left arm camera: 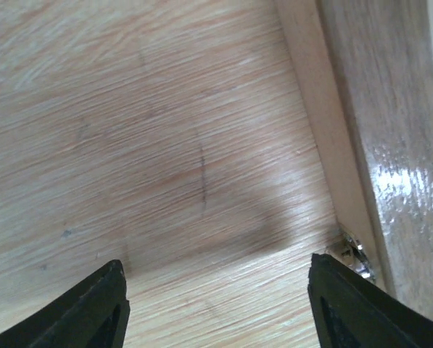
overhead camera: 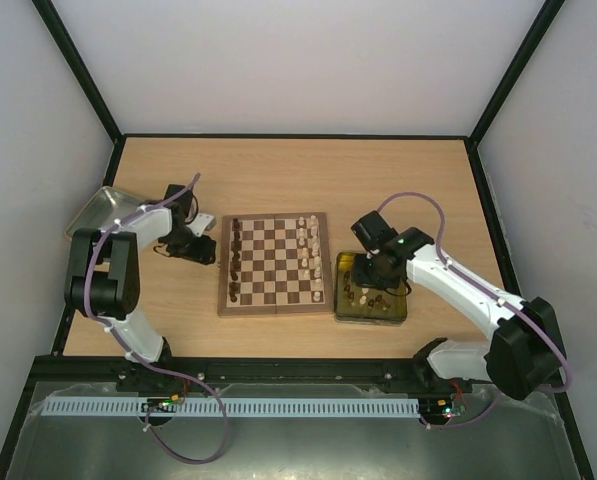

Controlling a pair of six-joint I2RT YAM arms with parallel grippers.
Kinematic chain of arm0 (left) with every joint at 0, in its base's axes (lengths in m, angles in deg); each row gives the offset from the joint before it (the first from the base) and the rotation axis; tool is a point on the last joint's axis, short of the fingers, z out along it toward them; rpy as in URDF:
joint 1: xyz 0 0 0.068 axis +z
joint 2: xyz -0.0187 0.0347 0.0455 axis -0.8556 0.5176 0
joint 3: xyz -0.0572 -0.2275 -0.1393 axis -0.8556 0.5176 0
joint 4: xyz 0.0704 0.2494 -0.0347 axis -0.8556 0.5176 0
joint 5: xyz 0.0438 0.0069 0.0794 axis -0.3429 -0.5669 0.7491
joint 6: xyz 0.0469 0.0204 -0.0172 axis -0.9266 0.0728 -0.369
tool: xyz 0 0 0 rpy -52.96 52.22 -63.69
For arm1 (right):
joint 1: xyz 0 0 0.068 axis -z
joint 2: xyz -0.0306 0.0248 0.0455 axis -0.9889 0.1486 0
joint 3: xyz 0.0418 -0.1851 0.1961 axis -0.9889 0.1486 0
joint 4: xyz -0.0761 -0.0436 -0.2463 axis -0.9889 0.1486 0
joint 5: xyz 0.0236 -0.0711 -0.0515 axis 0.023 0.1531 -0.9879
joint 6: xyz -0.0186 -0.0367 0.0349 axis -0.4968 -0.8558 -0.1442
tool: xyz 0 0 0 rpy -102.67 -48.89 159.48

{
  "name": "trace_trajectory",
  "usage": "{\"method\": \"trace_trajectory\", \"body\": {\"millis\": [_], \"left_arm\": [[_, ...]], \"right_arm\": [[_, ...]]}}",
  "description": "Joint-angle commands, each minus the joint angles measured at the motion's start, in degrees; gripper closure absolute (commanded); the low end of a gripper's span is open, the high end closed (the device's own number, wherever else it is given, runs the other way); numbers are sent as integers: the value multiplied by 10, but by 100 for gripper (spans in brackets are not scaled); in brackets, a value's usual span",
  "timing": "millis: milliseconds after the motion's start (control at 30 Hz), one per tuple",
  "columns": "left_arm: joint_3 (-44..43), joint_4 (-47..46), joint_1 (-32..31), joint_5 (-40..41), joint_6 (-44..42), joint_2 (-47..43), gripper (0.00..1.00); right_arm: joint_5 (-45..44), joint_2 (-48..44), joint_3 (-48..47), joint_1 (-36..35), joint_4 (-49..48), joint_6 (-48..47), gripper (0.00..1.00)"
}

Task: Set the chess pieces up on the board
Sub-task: Pick up the chess piece from the storage box.

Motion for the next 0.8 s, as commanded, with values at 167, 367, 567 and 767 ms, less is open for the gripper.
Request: {"method": "trace_trajectory", "body": {"millis": [167, 367, 567, 767], "left_arm": [[-8, 6, 1, -35, 19, -42, 24], [-6, 4, 1, -76, 30, -54, 24], [-6, 1, 1, -80, 32, -71, 23], [-11, 1, 1, -71, 35, -64, 22]], "right_arm": [[-15, 26, -37, 17, 14, 39, 84], [-18, 43, -23, 18, -7, 60, 71], [3, 83, -19, 24, -37, 48, 73], [9, 148, -42, 47, -52, 2, 76]]}}
